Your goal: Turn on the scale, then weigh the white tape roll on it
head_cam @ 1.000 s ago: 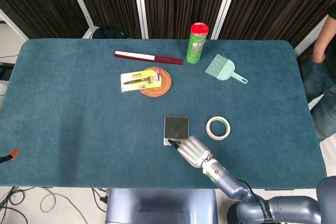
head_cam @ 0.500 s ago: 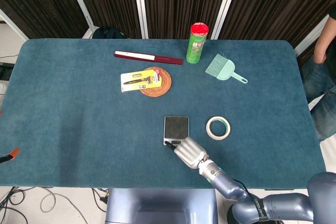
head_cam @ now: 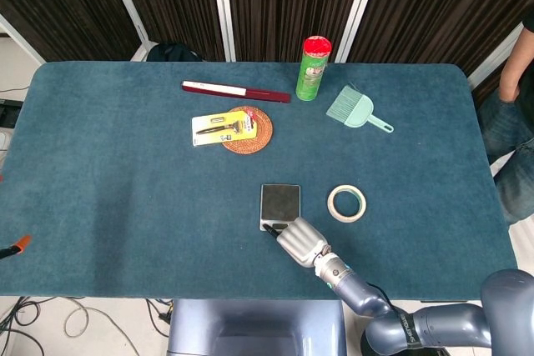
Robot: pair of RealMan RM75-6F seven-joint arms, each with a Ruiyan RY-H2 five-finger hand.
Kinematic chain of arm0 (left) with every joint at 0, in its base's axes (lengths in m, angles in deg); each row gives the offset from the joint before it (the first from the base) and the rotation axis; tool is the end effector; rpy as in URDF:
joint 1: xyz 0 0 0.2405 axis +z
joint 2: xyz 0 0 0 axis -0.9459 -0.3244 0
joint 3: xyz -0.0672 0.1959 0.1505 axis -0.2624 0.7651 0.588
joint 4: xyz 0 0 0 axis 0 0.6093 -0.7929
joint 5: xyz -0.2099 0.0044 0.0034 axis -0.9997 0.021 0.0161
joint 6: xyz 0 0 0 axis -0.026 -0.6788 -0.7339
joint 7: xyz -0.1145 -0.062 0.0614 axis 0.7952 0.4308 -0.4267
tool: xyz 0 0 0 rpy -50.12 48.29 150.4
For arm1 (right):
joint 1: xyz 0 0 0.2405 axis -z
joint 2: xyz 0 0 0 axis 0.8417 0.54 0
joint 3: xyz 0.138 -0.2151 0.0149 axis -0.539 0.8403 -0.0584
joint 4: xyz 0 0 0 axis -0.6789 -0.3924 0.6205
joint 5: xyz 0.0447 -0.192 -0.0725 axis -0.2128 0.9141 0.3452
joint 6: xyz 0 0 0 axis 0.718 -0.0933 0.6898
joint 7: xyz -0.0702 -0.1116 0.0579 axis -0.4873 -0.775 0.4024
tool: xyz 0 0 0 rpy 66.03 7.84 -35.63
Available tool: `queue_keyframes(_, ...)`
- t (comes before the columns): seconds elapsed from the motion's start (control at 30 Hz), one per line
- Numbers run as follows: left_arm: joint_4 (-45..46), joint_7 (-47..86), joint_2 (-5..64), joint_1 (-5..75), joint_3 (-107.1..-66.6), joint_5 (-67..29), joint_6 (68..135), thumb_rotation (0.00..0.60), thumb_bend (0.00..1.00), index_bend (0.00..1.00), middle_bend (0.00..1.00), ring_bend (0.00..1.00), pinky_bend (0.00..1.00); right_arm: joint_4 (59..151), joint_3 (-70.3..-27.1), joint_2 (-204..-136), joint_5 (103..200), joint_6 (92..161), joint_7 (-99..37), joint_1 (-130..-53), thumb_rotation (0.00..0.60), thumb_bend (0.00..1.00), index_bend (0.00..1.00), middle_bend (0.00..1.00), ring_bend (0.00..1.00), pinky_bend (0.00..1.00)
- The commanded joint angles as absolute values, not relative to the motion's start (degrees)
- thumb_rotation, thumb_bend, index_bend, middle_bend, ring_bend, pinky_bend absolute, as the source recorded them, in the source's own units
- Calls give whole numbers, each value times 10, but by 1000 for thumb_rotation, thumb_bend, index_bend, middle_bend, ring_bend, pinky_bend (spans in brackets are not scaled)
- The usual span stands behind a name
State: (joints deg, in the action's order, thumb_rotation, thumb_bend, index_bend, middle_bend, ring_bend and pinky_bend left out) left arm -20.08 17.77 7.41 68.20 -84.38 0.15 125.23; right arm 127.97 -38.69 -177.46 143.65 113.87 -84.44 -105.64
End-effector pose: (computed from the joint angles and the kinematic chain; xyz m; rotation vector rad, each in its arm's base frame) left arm -0.3225 0.1793 0.1916 -1.2503 -0.8398 -0.8470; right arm -0.1137 -0.2688 -0.0683 2.3175 -0.5807 0.5800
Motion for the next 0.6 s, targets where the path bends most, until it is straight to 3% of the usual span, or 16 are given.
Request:
queue_keyframes(0.03,-201,177,74,682,-844,1,1252,600,29,0,0,0,0,1279,-385,-1775,1434,1140,-844,-1059,600,815,65,762,830,759)
queue_keyframes(0.6,-201,179,74,682,-844,0,1252,600,29,0,0,0,0,1273,-375,-1784,1420,1148,-843,-1074,600,815,65,762,830,759)
